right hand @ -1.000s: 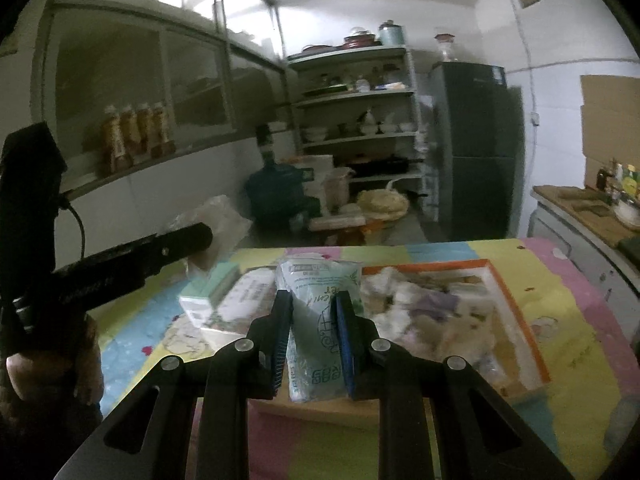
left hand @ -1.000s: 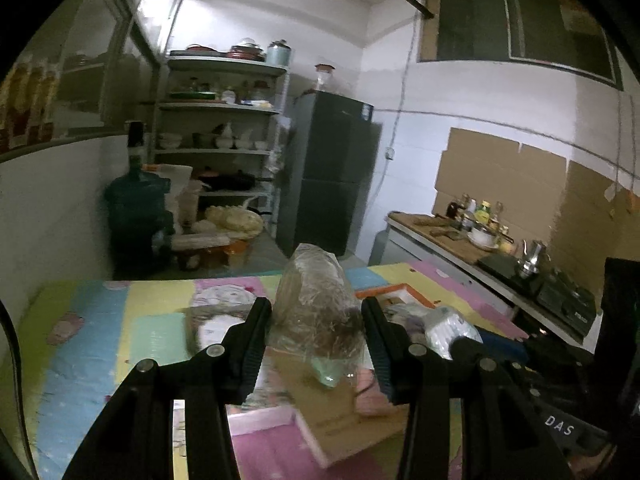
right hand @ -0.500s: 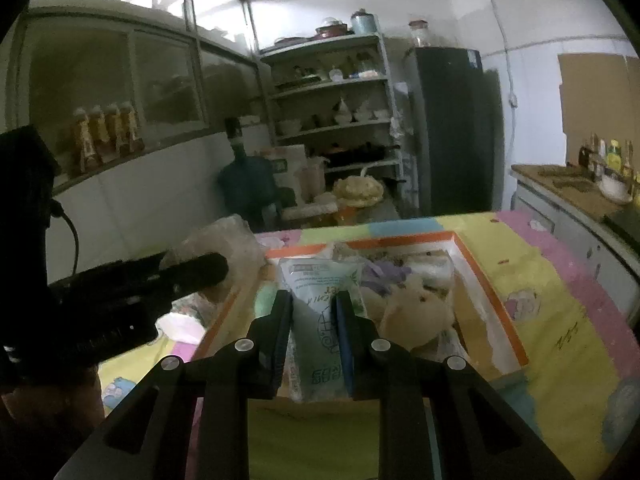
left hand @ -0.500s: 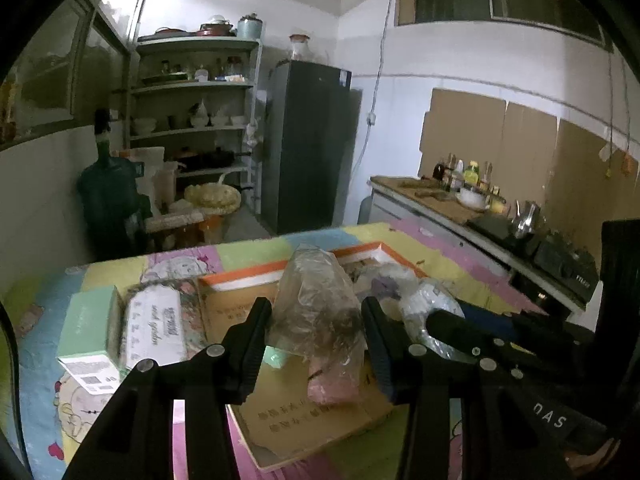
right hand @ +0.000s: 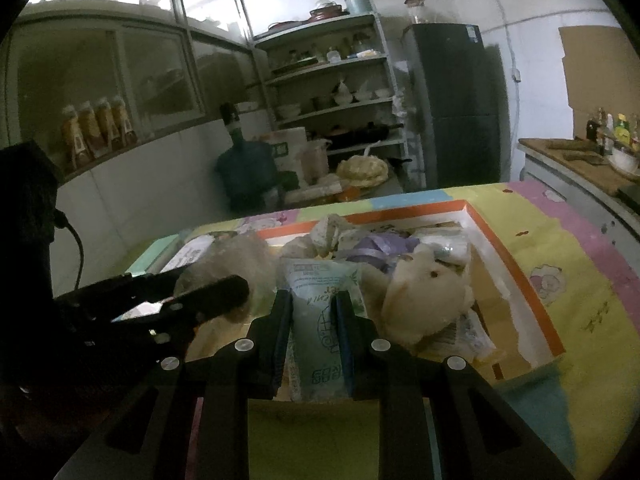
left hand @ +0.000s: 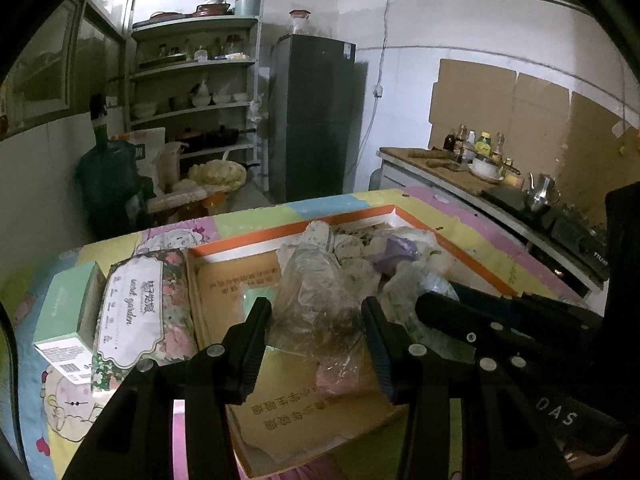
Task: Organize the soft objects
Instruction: 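Lower the plastic bag with the left gripper while the right lowers the wipes pack into the box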
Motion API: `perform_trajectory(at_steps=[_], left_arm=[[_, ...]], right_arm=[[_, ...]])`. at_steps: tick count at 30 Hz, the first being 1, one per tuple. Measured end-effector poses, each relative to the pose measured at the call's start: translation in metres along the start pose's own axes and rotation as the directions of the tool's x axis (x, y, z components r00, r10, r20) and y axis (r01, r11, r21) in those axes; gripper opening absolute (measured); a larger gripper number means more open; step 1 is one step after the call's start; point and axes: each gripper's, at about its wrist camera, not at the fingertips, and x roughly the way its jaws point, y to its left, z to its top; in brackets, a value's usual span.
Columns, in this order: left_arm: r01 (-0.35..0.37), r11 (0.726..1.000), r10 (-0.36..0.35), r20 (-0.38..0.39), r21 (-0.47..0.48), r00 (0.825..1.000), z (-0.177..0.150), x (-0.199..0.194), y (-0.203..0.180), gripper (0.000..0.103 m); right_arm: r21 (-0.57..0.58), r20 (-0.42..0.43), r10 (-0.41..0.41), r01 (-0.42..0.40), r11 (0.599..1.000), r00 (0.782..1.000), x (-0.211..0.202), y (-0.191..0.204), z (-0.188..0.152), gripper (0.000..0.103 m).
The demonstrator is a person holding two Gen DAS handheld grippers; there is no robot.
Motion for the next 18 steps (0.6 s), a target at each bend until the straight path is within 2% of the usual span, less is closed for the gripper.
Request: perform_trajectory(at_steps=[12,14,18], left_arm=[[-0.001,1.000,0.001,-0.038,-0.014,0.999,-0.005,0.018,0.005,0.047],[-0.001,1.000,0.001,-0.041,-0.014,0.999,-0.006,0.020,0.005,0.047],[0.000,1.000,-0.001,-0.053,-0.018,0.999,-0.008,0.025,0.006,0.047]], right_arm=[[-0.022,-0.015,-0.020,0.019,1.000,1.000,0.016,0.000,0.005,0.023],[-0.034,-0.018,-0.038,0.038,0.999,0.999,0.019,0.000,0.005,0.023],[-0.086,-0.019,-0.132,0.130,0.988,0.991,0.027,0.002,0.006,0.023]])
